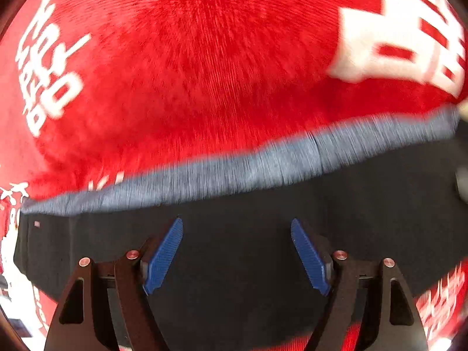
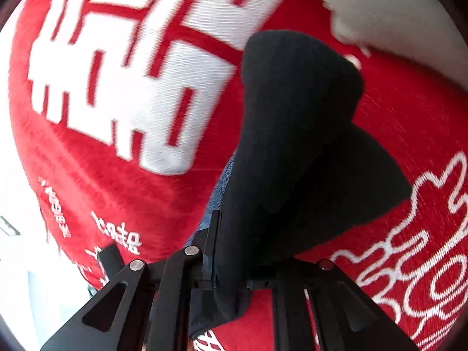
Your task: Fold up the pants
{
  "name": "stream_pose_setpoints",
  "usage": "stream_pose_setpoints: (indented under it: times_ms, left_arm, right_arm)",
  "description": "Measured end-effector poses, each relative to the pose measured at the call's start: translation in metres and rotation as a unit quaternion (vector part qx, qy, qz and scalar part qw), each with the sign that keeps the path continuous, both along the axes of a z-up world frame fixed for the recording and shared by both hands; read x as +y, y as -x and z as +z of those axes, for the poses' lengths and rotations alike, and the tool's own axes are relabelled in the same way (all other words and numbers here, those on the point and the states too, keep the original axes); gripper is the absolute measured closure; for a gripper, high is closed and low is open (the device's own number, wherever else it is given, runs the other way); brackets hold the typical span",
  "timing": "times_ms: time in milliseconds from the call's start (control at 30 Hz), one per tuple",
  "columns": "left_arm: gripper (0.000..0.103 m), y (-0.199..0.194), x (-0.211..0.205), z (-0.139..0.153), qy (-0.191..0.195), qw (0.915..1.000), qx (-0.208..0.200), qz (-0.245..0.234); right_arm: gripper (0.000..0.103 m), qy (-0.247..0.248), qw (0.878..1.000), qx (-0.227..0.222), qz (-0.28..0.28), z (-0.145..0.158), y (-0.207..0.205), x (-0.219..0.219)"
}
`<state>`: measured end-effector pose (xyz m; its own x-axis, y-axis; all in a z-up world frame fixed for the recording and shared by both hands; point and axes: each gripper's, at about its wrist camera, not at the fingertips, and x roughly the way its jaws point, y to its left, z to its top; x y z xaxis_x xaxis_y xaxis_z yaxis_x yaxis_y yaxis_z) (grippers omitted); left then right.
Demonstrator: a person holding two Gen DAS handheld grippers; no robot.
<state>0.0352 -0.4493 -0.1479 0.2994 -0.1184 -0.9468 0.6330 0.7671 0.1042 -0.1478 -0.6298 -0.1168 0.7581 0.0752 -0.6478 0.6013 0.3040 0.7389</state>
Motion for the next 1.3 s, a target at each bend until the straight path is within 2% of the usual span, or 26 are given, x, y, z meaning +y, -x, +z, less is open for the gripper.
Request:
stream_pose_setpoints:
  times_ms: [67, 167, 200, 300, 433, 567, 600, 633, 667, 733, 800, 867, 900, 967, 1033, 1067, 1133, 1233, 1300]
  left_arm:
    - [0.024, 0.022, 0.011, -0.007, -0.002, 0.9996, 0.019, -0.019]
    - [0.024, 0.043, 0.022, -0.015, 0.011, 0.9996, -0.008, -0.023]
    - [0.024, 0.041, 0.024, -0.016, 0.018, 0.9997, -0.003, -0.019]
    - [0.025, 0.029, 0.036, -0.012, 0.038, 0.9985, 0.039, -0.007]
    - [0.025, 0.012, 0.086, 0.016, 0.066, 0.9967, 0.046, 0.014]
    - [0.025, -0.018, 0.158, 0.039, 0.053, 0.9964, 0.029, 0.059]
    - [0.024, -0.026, 0.175, 0.042, 0.047, 0.9962, 0.022, 0.070]
    - [0.016, -0.039, 0.196, 0.044, 0.040, 0.9957, 0.018, 0.081]
    - [0.014, -0.051, 0.217, 0.045, 0.036, 0.9949, 0.014, 0.094]
    - [0.014, -0.073, 0.250, 0.045, 0.028, 0.9927, 0.006, 0.118]
    - [0.014, -0.094, 0.275, 0.042, 0.020, 0.9905, 0.006, 0.136]
    - [0.014, -0.113, 0.298, 0.040, 0.017, 0.9878, 0.005, 0.155]
    - [0.014, -0.121, 0.307, 0.039, 0.017, 0.9863, 0.003, 0.164]
    - [0.014, -0.130, 0.323, 0.040, 0.025, 0.9841, 0.002, 0.176]
    - [0.014, -0.126, 0.317, 0.034, 0.032, 0.9844, 0.006, 0.173]
    - [0.014, -0.124, 0.320, 0.035, 0.035, 0.9850, 0.009, 0.169]
    - [0.014, -0.122, 0.313, 0.036, 0.041, 0.9868, 0.022, 0.155]
    - [0.014, -0.119, 0.295, 0.039, 0.063, 0.9891, 0.047, 0.125]
    - [0.014, -0.111, 0.276, 0.045, 0.084, 0.9901, 0.059, 0.096]
  right_arm:
    - [0.090, 0.029, 0.999, 0.005, 0.023, 0.016, -0.009, 0.009]
    - [0.089, 0.063, 0.996, 0.014, 0.068, 0.034, -0.027, 0.029]
    - [0.089, 0.073, 0.994, 0.015, 0.077, 0.038, -0.031, 0.035]
    - [0.089, 0.117, 0.985, 0.025, 0.122, 0.059, -0.053, 0.060]
    - [0.089, 0.189, 0.963, 0.055, 0.186, 0.081, -0.091, 0.108]
    - [0.089, 0.251, 0.934, 0.098, 0.236, 0.078, -0.131, 0.166]
    - [0.089, 0.274, 0.920, 0.116, 0.253, 0.071, -0.145, 0.189]
    - [0.089, 0.288, 0.912, 0.127, 0.263, 0.065, -0.154, 0.203]
    - [0.089, 0.307, 0.900, 0.145, 0.275, 0.056, -0.165, 0.225]
    - [0.089, 0.329, 0.881, 0.177, 0.289, 0.035, -0.183, 0.255]
    - [0.089, 0.362, 0.854, 0.218, 0.302, 0.005, -0.201, 0.288]
    - [0.084, 0.387, 0.830, 0.248, 0.314, -0.018, -0.211, 0.312]
    - [0.082, 0.409, 0.812, 0.268, 0.319, -0.030, -0.215, 0.325]
    - [0.069, 0.473, 0.761, 0.302, 0.327, -0.047, -0.218, 0.356]
    - [0.058, 0.500, 0.737, 0.307, 0.336, -0.046, -0.212, 0.375]
    - [0.052, 0.502, 0.733, 0.306, 0.341, -0.045, -0.210, 0.381]
    - [0.047, 0.486, 0.743, 0.289, 0.359, -0.034, -0.200, 0.390]
    - [0.046, 0.437, 0.779, 0.261, 0.366, -0.012, -0.182, 0.388]
    - [0.046, 0.394, 0.817, 0.253, 0.336, 0.008, -0.169, 0.353]
